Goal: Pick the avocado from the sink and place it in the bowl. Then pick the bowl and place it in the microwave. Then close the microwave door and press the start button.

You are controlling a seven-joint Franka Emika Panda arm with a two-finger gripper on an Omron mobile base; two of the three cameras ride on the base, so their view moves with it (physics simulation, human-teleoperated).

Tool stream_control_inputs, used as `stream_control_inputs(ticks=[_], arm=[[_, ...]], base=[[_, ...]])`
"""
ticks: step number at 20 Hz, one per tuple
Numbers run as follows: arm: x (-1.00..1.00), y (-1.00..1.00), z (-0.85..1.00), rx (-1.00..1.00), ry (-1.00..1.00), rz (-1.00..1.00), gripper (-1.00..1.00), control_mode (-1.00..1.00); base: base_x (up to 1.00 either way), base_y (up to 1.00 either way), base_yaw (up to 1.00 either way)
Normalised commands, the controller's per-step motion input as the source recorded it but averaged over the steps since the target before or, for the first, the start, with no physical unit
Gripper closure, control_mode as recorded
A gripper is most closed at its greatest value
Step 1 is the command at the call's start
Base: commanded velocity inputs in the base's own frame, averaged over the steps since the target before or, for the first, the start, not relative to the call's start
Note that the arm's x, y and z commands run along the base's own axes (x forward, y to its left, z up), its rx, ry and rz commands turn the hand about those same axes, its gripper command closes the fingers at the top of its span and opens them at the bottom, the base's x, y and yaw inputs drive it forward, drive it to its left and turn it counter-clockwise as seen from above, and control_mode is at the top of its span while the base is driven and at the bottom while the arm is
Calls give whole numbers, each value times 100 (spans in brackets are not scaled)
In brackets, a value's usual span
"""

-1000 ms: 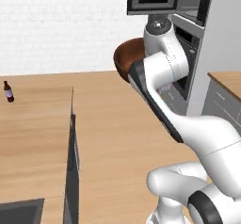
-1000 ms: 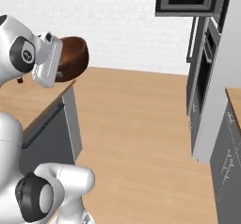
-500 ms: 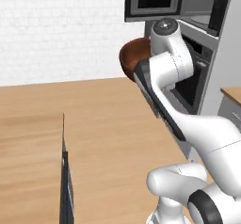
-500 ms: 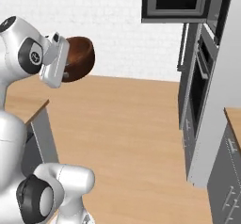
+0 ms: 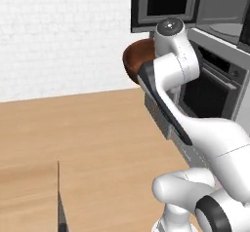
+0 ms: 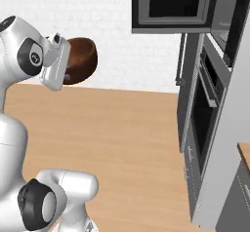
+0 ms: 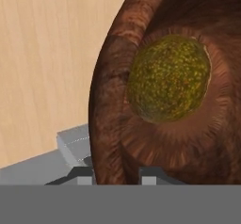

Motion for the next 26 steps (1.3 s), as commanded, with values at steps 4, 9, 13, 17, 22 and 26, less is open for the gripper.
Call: stream_control_inputs(ticks=[4, 9, 13, 17, 22, 26], arm=[[0, 0, 0, 0, 0, 0, 100, 100], [0, 0, 0, 0, 0, 0, 100, 100], [0, 0, 0, 0, 0, 0, 100, 100], [0, 0, 0, 0, 0, 0, 100, 100], [0, 0, 0, 0, 0, 0, 100, 100], [0, 0, 0, 0, 0, 0, 100, 100]], base=[[92, -18, -54], [46, 0, -77], [51, 20, -75], [29, 73, -71], [5, 95, -65], [-11, 100, -59]])
